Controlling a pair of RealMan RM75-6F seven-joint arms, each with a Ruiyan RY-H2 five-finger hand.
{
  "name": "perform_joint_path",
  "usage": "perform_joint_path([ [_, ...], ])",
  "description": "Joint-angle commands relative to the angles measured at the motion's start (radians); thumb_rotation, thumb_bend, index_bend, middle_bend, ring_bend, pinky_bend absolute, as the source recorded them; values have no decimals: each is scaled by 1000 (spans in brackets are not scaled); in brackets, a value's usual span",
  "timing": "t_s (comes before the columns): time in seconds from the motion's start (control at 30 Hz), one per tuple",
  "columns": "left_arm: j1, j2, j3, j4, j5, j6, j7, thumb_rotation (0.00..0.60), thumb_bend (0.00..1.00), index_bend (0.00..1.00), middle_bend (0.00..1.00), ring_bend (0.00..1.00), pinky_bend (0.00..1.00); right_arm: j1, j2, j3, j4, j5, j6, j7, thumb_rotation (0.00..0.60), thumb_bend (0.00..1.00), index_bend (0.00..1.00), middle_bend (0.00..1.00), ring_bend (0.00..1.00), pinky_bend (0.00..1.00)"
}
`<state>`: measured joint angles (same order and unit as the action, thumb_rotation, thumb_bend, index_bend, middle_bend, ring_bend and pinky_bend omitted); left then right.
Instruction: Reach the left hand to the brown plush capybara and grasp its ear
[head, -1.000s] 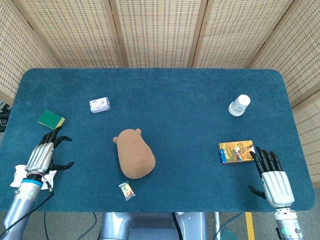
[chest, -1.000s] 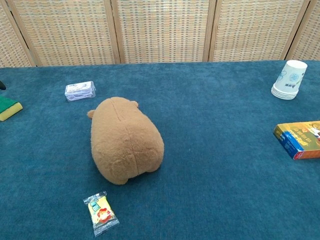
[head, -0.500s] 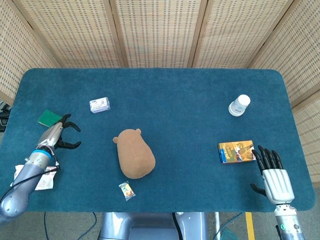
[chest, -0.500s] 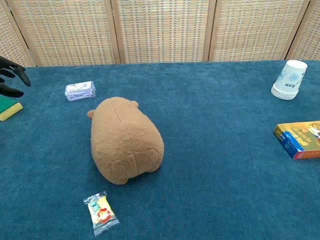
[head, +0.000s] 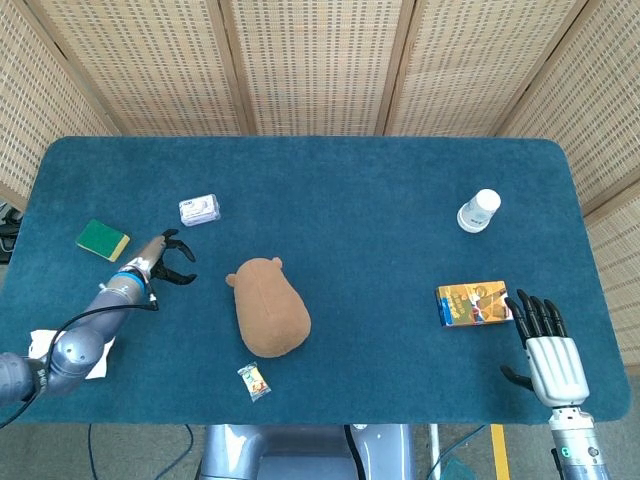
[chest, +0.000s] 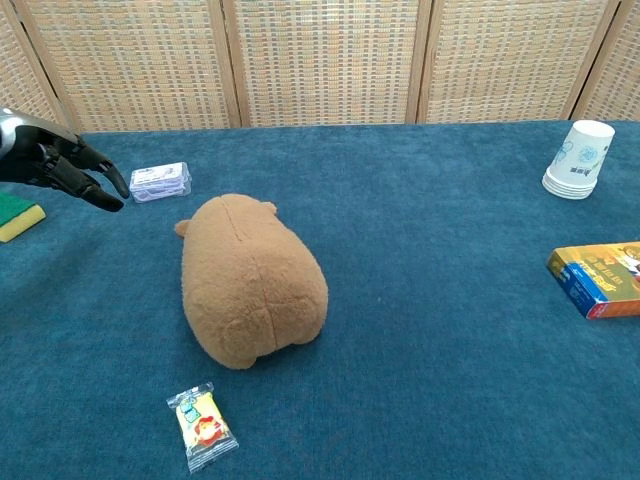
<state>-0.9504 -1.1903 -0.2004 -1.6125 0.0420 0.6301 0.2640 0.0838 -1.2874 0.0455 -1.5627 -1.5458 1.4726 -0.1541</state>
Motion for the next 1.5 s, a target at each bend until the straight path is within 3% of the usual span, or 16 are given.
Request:
perform_joint_path([
  [0.03, -27, -25, 21, 16, -22, -1, 6, 600, 364, 463, 0, 0, 0, 0, 1, 1, 0, 0, 2, 4, 600, 124, 5, 0, 0, 0],
  [0.53, -97, -98, 40, 48, -63, 14, -25, 600, 364, 473, 0, 0, 0, -1, 11, 1, -6, -3, 14, 24, 600, 124, 5, 0, 0, 0],
  [1.5, -145, -142, 68, 40, -83, 45, -40, 600, 364, 481, 0, 0, 0, -4, 29, 5, -22, -6, 31, 52, 600, 124, 5, 0, 0, 0],
])
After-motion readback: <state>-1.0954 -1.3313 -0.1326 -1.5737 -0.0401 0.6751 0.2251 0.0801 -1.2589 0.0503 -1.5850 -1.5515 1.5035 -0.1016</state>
